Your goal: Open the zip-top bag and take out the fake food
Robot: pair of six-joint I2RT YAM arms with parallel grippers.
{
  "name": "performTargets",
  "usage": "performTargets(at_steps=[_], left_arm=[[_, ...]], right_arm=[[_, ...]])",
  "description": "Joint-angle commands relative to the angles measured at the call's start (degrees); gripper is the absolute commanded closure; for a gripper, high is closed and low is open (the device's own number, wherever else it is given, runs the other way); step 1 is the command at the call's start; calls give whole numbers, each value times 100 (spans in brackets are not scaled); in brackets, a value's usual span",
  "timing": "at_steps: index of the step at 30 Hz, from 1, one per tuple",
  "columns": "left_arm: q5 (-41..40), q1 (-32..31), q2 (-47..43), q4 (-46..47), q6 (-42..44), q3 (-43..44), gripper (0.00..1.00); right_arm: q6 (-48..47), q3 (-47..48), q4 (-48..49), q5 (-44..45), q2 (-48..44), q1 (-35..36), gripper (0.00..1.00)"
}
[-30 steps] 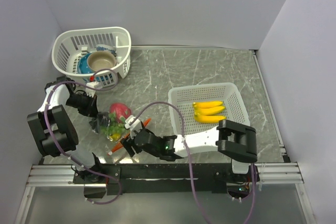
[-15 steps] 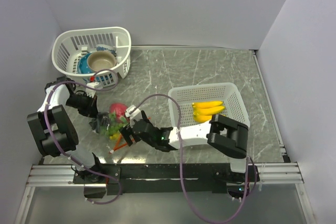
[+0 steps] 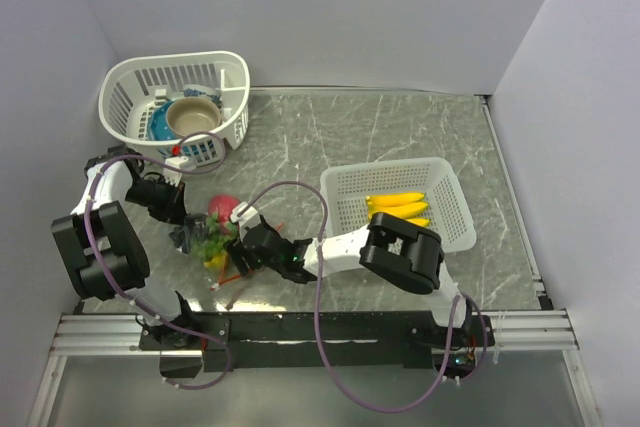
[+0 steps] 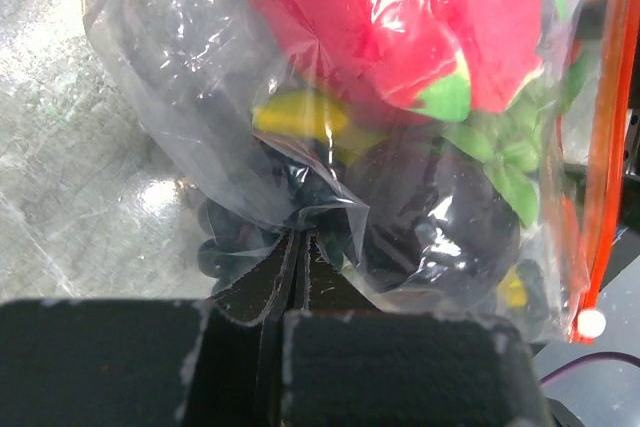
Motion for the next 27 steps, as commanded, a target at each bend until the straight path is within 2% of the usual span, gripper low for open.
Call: performTargets(at_steps=[1, 2, 3, 6, 16, 27], left_arm=[[109, -19, -30, -119, 126, 24, 99], [109, -10, -30, -128, 126, 24, 99], [109, -18, -48, -102, 99, 24, 99], [127, -18, -39, -93, 56, 50, 99], [-101, -10, 14, 311, -296, 15, 99], [-40, -19, 190, 390, -525, 252, 99]], right_arm=[[181, 195, 223, -353, 86, -23, 50], [190, 143, 241, -371, 8, -23, 59], [190, 64, 250, -363, -54, -14, 76], [181, -183, 276, -249, -344, -23, 98], [102, -1193, 268, -116, -1890, 56, 100], [462, -2380, -558, 6, -3938, 399, 100]])
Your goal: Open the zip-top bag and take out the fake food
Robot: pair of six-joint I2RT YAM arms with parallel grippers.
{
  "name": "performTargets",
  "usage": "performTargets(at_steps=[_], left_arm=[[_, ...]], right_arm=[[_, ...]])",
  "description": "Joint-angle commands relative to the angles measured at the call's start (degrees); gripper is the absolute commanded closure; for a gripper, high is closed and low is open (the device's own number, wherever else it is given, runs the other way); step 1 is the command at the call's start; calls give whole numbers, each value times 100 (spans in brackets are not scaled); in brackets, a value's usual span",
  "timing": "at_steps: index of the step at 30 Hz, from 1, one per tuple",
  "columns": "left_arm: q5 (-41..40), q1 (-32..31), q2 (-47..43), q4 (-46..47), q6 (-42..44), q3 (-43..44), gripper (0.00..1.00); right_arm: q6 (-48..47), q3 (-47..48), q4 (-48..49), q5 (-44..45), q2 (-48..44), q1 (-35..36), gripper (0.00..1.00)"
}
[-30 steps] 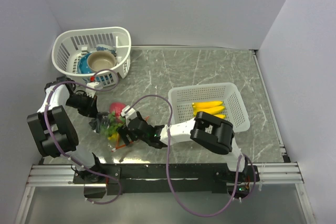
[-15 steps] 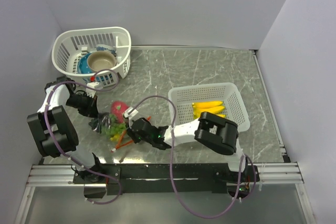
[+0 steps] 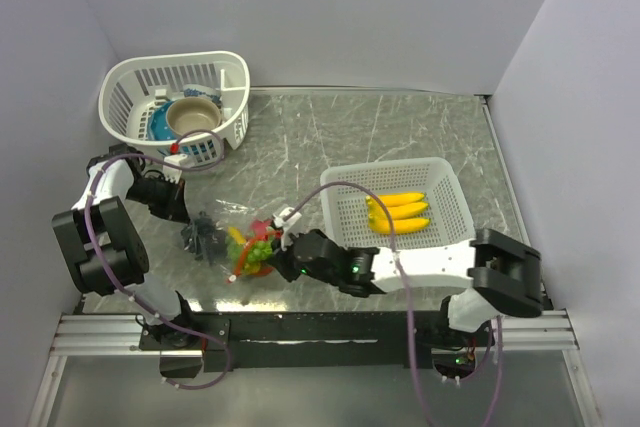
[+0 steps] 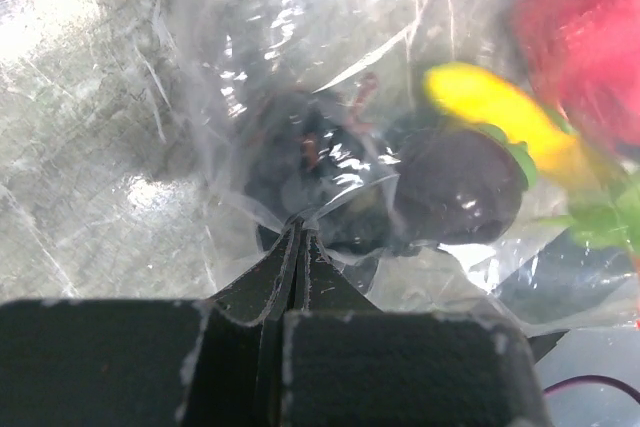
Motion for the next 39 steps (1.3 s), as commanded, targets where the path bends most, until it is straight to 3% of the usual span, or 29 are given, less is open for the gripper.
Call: performTargets(at_steps=[1, 7, 11, 22, 26, 31, 37, 38, 39], left_arm=[[4, -23, 23, 100, -85, 206, 99], [57, -40, 41, 56, -85, 215, 99], [65, -111, -46, 12, -86, 171, 99], [57, -172, -170, -32, -59, 109, 99], [83, -172, -196, -85, -15, 118, 99], [57, -172, -266, -94, 2, 110, 99], [92, -172, -240, -76, -6, 57, 99], [100, -181, -231, -85, 11, 57, 99], [100, -172, -240, -94, 3, 57, 99]], right_arm=[[248, -371, -121, 286, -820, 146, 100], [170, -566, -455, 672, -1611, 260, 100], [-260, 4, -868, 902, -1849, 216, 100], [-973, 990, -1238, 744, -2446, -591, 100], [-1035, 1070, -1606, 1339, -2710, -1031, 100], [-491, 868, -2511, 3069, -2729, -1453, 100], [731, 244, -3417, 3363, -2606, -1980, 100], [810, 165, -3514, 3302, -2570, -2051, 99], [924, 147, -3567, 3275, -2518, -2156, 86]])
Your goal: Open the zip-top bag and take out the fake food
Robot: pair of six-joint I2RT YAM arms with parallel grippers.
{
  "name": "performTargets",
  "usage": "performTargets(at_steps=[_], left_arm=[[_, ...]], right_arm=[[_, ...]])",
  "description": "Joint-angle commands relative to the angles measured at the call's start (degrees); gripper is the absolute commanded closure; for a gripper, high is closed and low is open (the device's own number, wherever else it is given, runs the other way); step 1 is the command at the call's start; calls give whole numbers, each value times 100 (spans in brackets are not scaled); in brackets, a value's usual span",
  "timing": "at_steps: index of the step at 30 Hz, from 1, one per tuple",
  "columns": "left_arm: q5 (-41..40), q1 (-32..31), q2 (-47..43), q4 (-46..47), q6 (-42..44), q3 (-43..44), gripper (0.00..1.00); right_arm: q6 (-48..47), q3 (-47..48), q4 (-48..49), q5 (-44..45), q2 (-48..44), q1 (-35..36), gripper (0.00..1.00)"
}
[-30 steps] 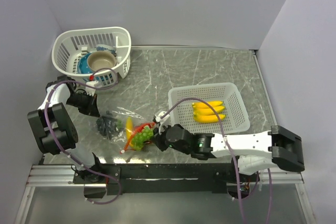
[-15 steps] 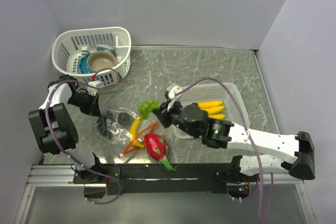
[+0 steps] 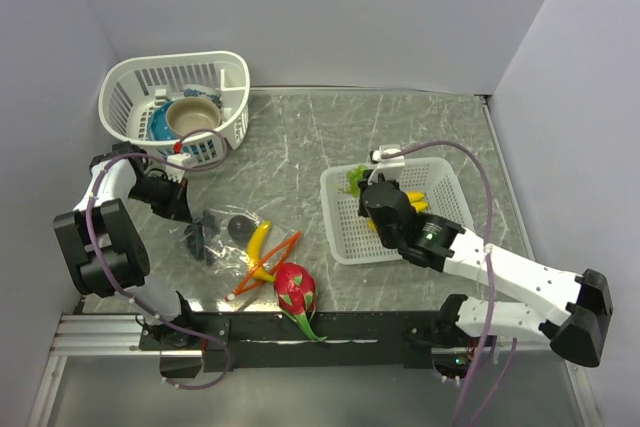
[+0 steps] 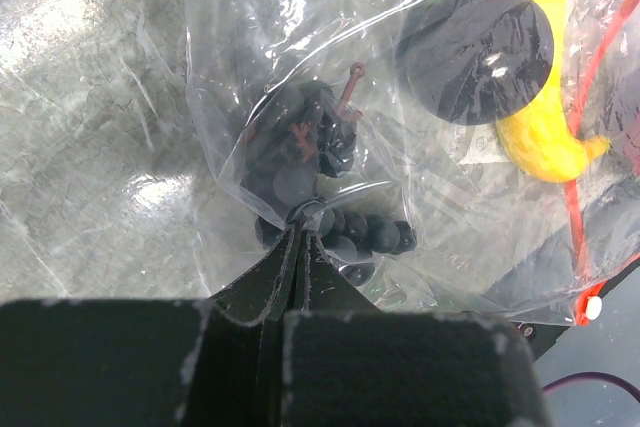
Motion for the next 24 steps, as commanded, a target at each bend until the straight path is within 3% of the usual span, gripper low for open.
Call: performTargets(at_steps=[1, 2, 3, 9, 13, 17, 24], left_arm=[[90, -24, -172, -61, 22, 65, 99], [90, -32, -181, -78, 31, 74, 99], [81, -24, -190, -87, 31, 83, 99], [81, -24, -181, -114, 13, 136, 99], [81, -59, -146, -52, -22, 119, 99], [72, -94, -163, -26, -66, 83, 99], [28, -103, -172, 0, -57, 48, 99]], right_arm=[[853, -127, -647, 383, 221, -336, 64], [888, -100, -726, 348, 283, -371, 36], [880, -48, -779, 217, 336, -415, 0], [276, 611, -1070, -170, 372, -197, 0], [-175, 822, -753, -599, 257, 839, 0], [297, 805, -647, -1330, 713, 1822, 0], [1161, 629, -419, -1647, 2127, 2940, 0]])
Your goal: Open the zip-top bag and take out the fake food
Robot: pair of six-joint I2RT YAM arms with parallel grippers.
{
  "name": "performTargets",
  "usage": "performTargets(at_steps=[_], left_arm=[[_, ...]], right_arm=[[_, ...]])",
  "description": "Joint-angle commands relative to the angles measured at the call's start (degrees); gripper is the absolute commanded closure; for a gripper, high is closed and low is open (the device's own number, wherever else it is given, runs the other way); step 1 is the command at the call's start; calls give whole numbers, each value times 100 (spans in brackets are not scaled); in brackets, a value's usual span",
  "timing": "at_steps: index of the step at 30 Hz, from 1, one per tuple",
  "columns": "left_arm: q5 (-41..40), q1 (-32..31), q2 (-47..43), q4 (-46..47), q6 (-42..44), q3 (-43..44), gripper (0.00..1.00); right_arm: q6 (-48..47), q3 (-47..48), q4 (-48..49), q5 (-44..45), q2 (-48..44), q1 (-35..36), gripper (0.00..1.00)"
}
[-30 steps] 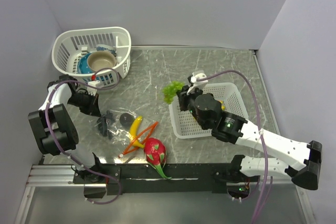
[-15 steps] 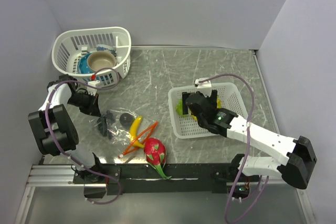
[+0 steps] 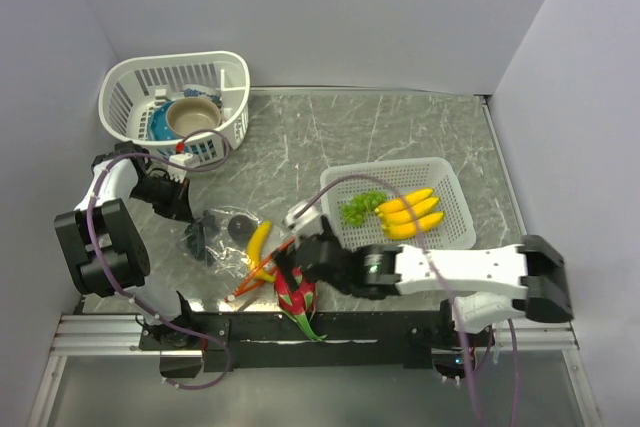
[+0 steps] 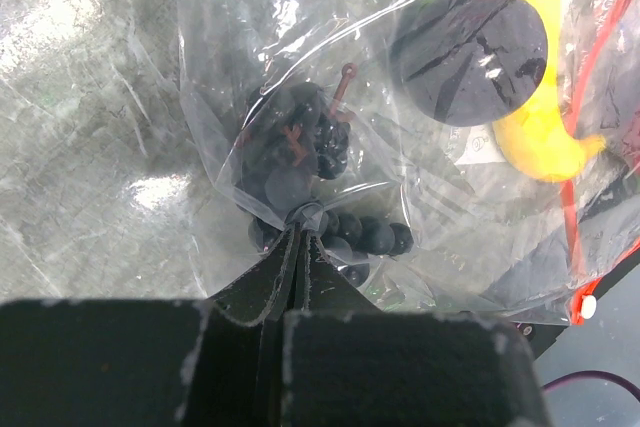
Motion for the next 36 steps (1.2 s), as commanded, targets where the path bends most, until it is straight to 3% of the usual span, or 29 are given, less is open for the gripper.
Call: performTargets(at_steps=[1, 9, 17, 26, 28, 29, 30, 31, 32, 36], left_arm=[[41, -26, -162, 5, -48, 57, 99], [59, -35, -232, -92, 13, 74, 99], [59, -44, -258, -127, 75, 66, 99], [59, -35, -240, -171, 66, 171, 99], [85, -35, -241, -180, 48, 189, 99], [76, -35, -241, -180, 48, 189, 99], [68, -44, -249, -162, 40, 189, 99], [41, -35, -249, -162, 40, 154, 99], [24, -44, -258, -162, 48, 154, 99], [6, -35, -276, -127, 57, 74, 99]], right_arm=[[571, 10, 239, -318, 579, 546, 0], [685, 582, -200, 68, 1633, 608, 0], [826, 504, -16, -116, 2214, 573, 0], [817, -173, 371, -398, 1926, 582, 0], [730, -173, 371, -302, 1776, 564, 19], [720, -112, 345, -205, 1715, 555, 33], [642, -68, 240, -126, 1653, 547, 65], [580, -16, 178, -29, 1487, 547, 75], [528, 89, 117, 233, 1372, 529, 79], [98, 310, -86, 586, 687, 48, 71]])
